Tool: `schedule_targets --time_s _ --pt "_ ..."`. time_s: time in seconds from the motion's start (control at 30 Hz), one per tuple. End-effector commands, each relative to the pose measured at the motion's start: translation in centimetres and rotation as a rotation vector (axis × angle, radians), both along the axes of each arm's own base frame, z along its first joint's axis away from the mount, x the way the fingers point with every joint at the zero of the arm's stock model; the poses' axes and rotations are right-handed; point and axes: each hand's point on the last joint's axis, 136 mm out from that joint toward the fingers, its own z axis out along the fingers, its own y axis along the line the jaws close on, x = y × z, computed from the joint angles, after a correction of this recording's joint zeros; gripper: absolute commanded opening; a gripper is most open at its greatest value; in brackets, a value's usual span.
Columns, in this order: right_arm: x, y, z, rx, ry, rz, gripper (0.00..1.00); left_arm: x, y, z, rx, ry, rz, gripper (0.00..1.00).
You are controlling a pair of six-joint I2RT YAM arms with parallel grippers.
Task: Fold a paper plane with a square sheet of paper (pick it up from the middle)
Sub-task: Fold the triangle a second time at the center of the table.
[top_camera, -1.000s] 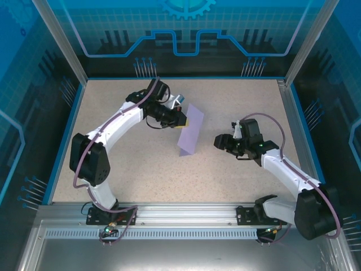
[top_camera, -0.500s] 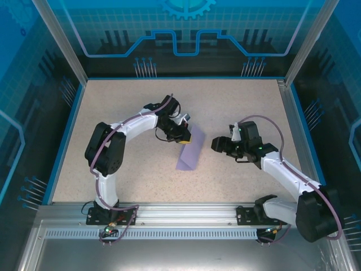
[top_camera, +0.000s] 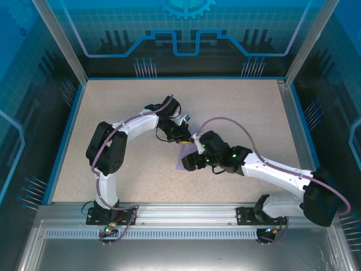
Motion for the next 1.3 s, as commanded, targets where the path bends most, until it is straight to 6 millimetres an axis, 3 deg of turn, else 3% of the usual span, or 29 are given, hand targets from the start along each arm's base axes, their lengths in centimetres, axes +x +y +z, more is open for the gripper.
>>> schedule_targets --time_s 0.0,0.37,0.57,1.27 --pt "0.7 0.6 0.2 -0.164 -0.129 -0.004 0.79 -0.5 0.0 -0.4 0.016 0.035 0.01 0.02" --pt "1.3 2.2 -2.7 -0.394 -0.177 -0.059 0.77 -0.6 -0.1 -0.1 0.008 0.034 0.009 0.02" --pt "1.2 2.8 -3.0 -0.394 -0.18 -0.059 0.6 -0.7 0.1 -0.2 0.016 0.035 0.005 0.02" --pt "1.0 1.6 -2.5 -0.382 -0.171 -0.085 0.04 -0.6 0.1 -0.1 0.017 0.033 0.004 0.04"
